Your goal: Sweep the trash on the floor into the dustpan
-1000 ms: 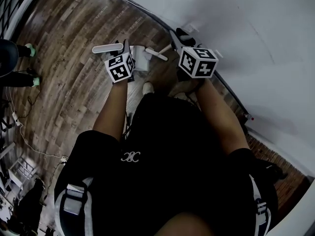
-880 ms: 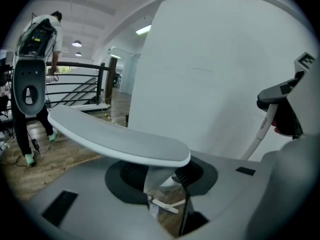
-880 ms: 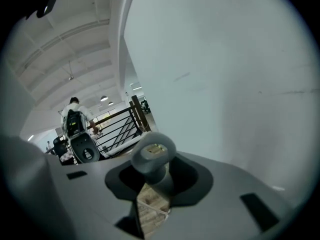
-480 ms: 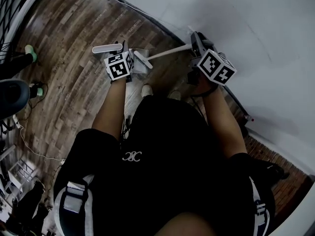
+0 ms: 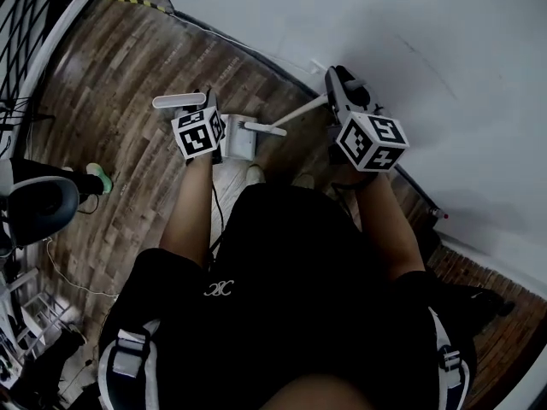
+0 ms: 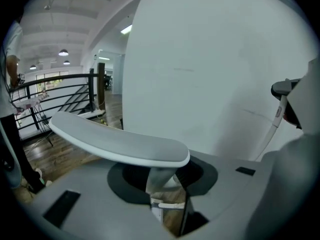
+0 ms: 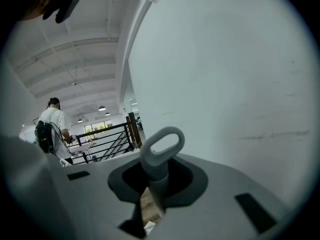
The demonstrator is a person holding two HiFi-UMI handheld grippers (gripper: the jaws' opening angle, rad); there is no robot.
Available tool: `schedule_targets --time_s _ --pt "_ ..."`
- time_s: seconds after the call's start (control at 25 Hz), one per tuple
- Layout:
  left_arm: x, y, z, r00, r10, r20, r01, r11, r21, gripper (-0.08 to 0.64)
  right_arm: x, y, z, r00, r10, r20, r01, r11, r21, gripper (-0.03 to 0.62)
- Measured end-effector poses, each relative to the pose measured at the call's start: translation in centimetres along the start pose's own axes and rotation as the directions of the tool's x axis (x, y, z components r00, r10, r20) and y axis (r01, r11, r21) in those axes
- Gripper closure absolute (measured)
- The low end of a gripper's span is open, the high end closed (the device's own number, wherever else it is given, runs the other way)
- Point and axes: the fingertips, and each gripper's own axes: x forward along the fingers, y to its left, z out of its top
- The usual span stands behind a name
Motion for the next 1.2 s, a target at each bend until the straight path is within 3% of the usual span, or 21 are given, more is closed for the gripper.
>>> schedule_targets --time_s 0.36,0.84,1.0,1.2 --pt "-5.2 -8.7 6.3 0.985 -0.120 0.127 0.099 0.982 0.162 0.442 -6.1 -5.2 1.6 0.995 -0.095 0.010 0.095 0.994 -0.055 0.526" --pt "-8.6 -17.0 11.0 0.951 -0.239 0.194 0.180 0.943 0.280 0.443 -11.3 -11.3 3.6 0.974 -0.216 0.067 0.218 0.975 -0.033 0.528" --pt "-9.6 -18.7 12.4 0.940 -0.248 0.236 0.171 0.937 0.304 0.443 -14.4 -13.3 5.6 0.962 -0.246 0.114 0.247 0.969 0.006 0.528" --pt "-8.8 -18.0 12.8 0.943 -0.225 0.245 0.151 0.946 0.287 0.443 -16.6 -14.8 7.2 0.947 -0.285 0.148 0.281 0.959 0.043 0.528"
